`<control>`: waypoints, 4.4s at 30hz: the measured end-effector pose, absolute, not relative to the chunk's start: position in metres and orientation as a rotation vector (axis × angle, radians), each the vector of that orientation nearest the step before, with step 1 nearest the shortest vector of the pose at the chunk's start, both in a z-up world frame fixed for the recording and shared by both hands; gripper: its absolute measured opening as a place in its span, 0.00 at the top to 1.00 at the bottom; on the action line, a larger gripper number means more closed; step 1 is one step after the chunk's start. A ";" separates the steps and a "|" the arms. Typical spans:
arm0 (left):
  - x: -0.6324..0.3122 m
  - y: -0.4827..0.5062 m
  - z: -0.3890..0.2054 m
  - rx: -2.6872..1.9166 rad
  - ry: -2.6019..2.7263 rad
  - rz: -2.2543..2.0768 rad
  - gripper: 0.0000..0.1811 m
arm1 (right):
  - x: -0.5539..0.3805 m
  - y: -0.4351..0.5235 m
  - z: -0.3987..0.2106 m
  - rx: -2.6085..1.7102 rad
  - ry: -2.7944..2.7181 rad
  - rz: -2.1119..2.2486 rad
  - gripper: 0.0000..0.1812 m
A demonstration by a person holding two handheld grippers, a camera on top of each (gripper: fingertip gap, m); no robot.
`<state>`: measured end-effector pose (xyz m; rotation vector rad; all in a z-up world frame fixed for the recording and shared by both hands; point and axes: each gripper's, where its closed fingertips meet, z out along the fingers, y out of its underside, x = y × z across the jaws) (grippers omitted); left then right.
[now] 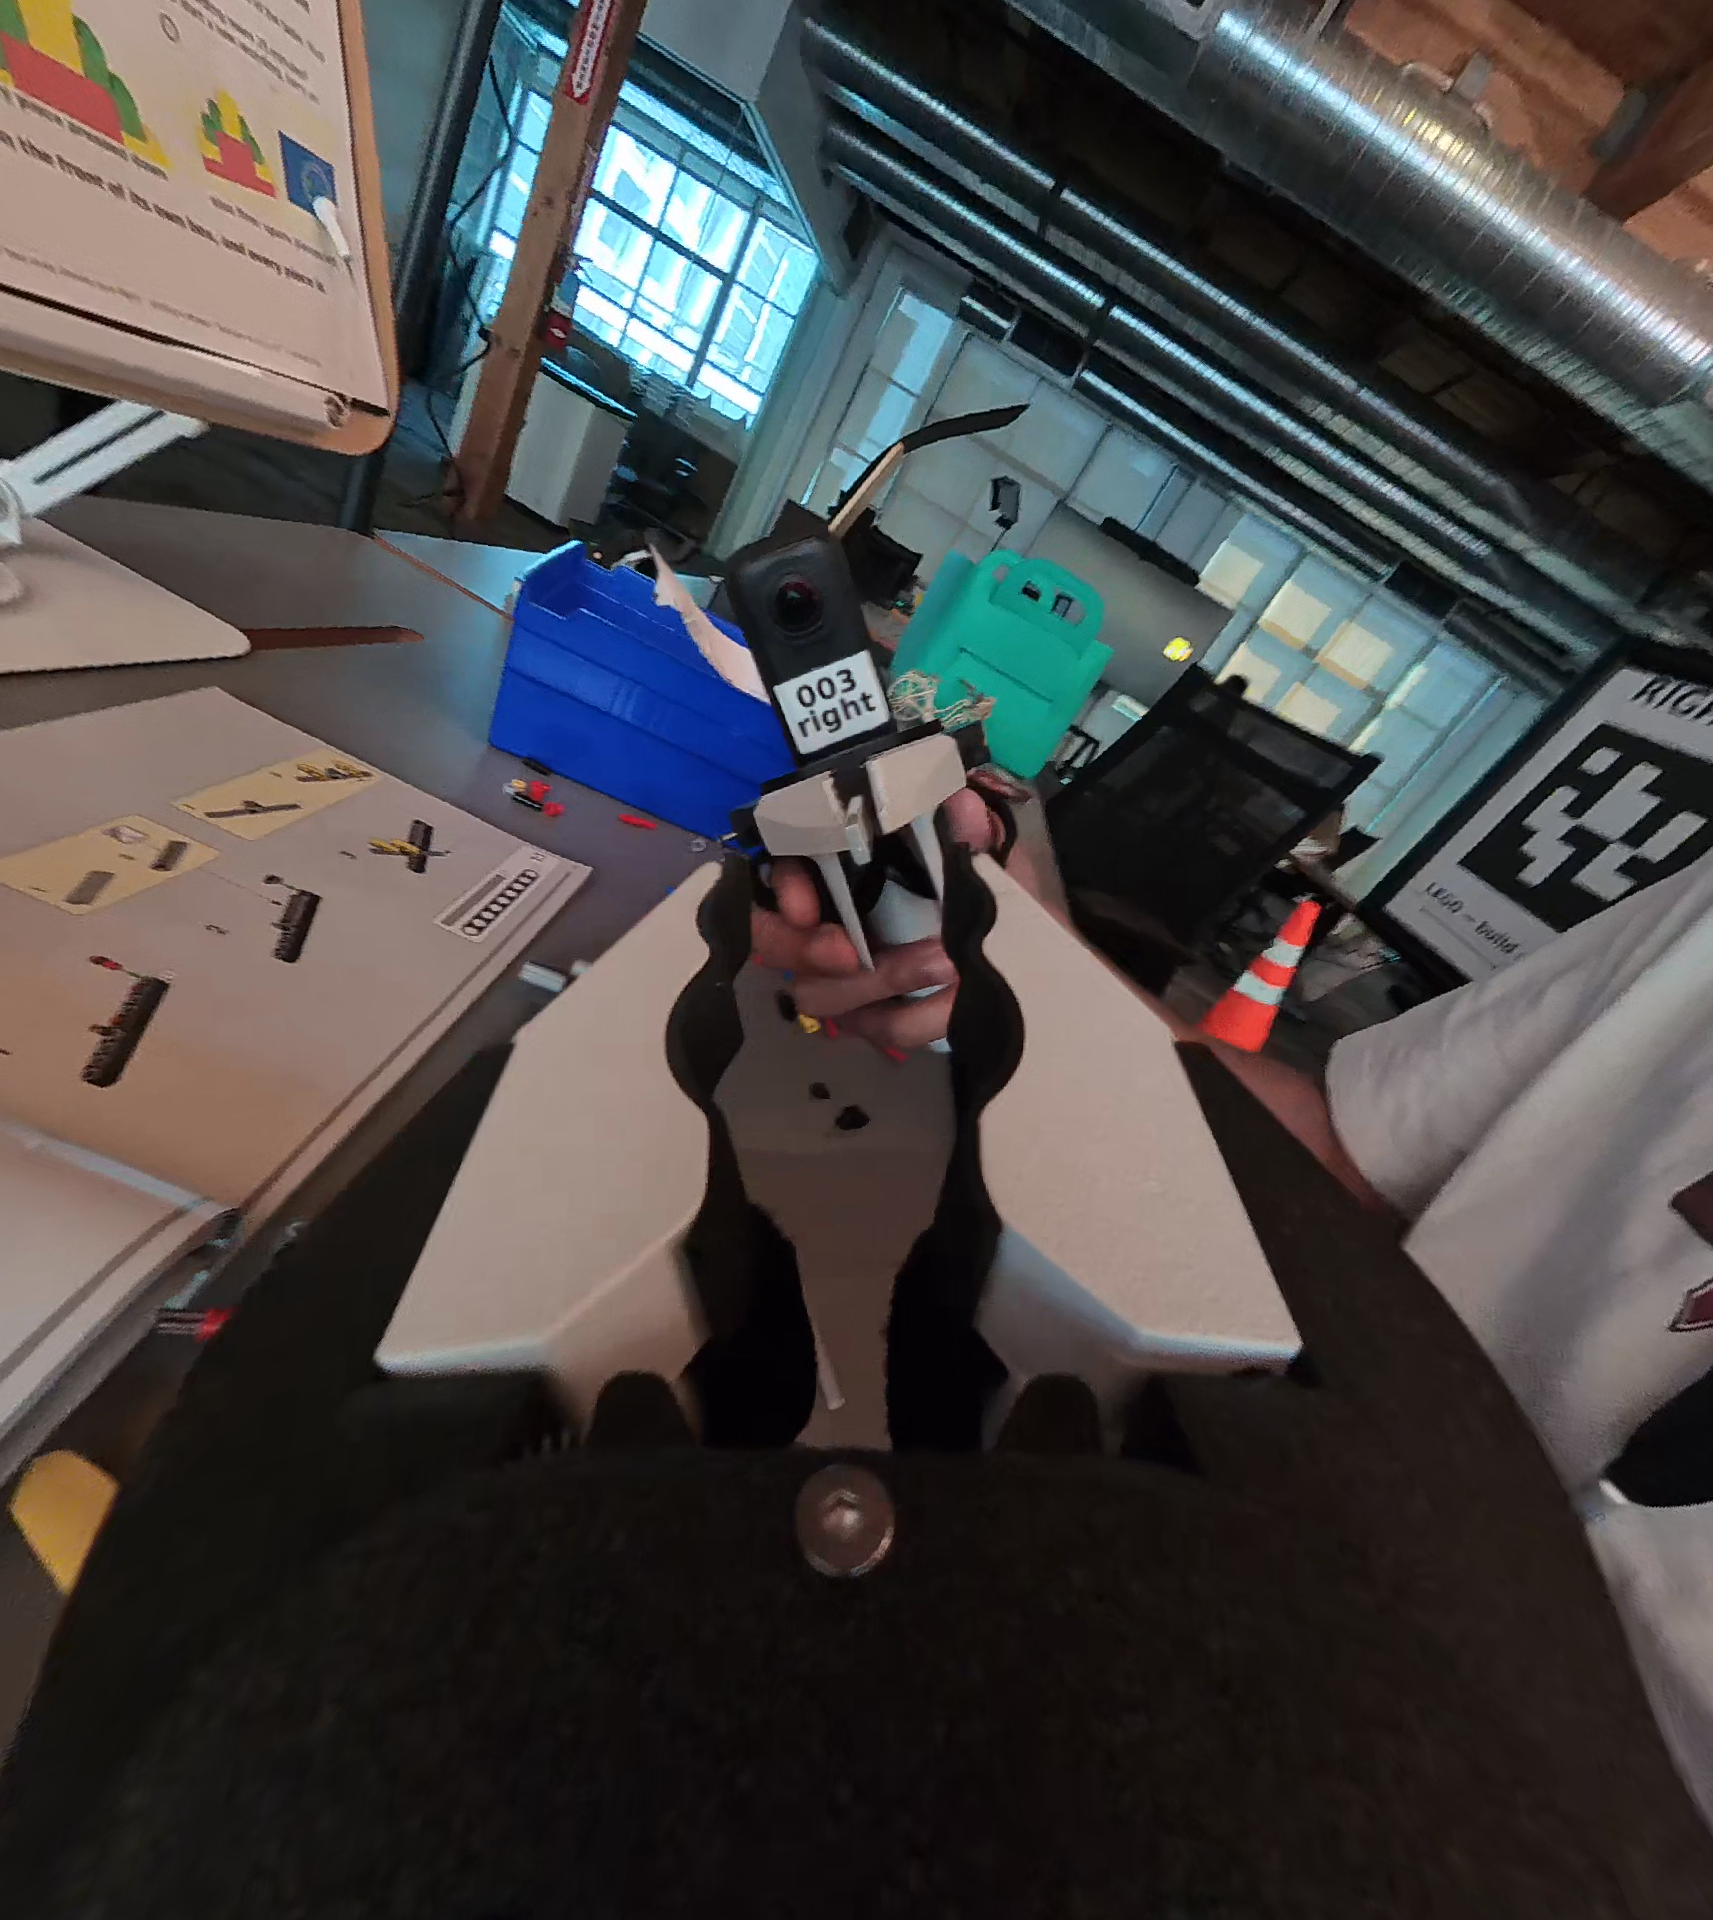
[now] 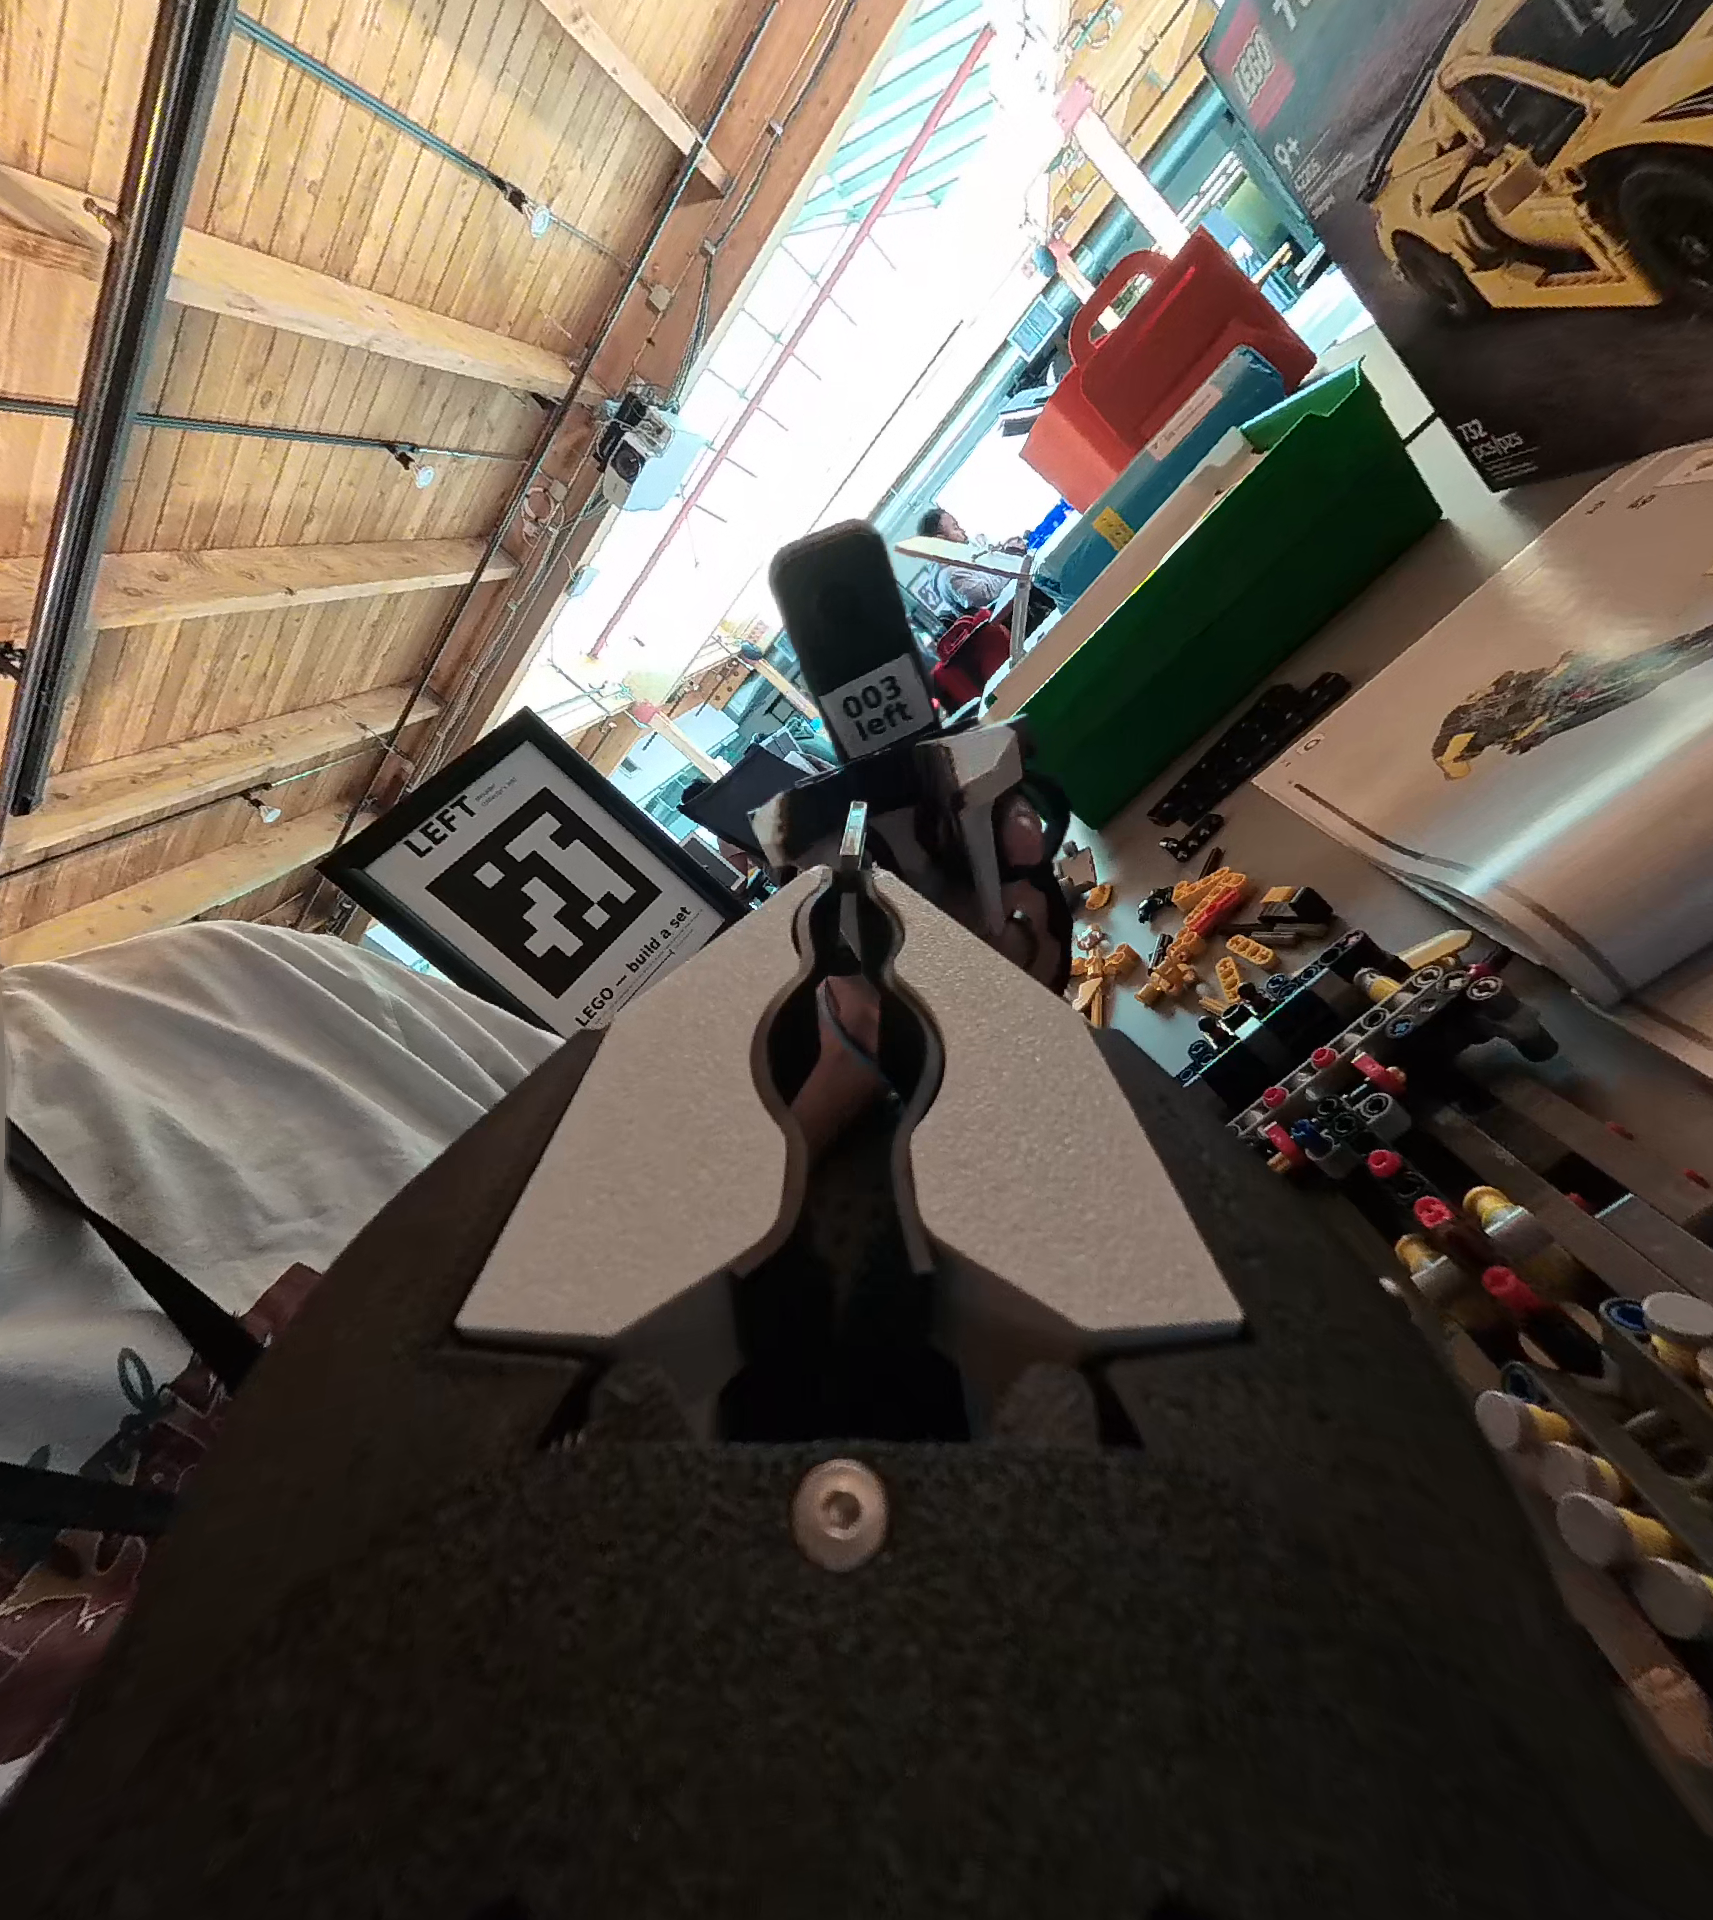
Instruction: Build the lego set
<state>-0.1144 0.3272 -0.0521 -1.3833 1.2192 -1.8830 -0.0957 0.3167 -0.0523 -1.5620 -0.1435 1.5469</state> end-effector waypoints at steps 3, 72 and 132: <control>-0.113 0.325 -0.059 -1.373 1.287 -1.777 0.81 | -0.095 0.317 -0.053 -1.563 -0.136 1.547 0.99; -0.111 0.338 -0.102 -1.830 1.155 -2.121 0.99 | -0.104 0.339 -0.103 -1.660 -0.712 0.350 0.89; -0.118 0.281 -0.107 -1.453 1.741 -1.683 0.99 | -0.123 0.299 -0.092 -1.776 -0.592 1.088 0.96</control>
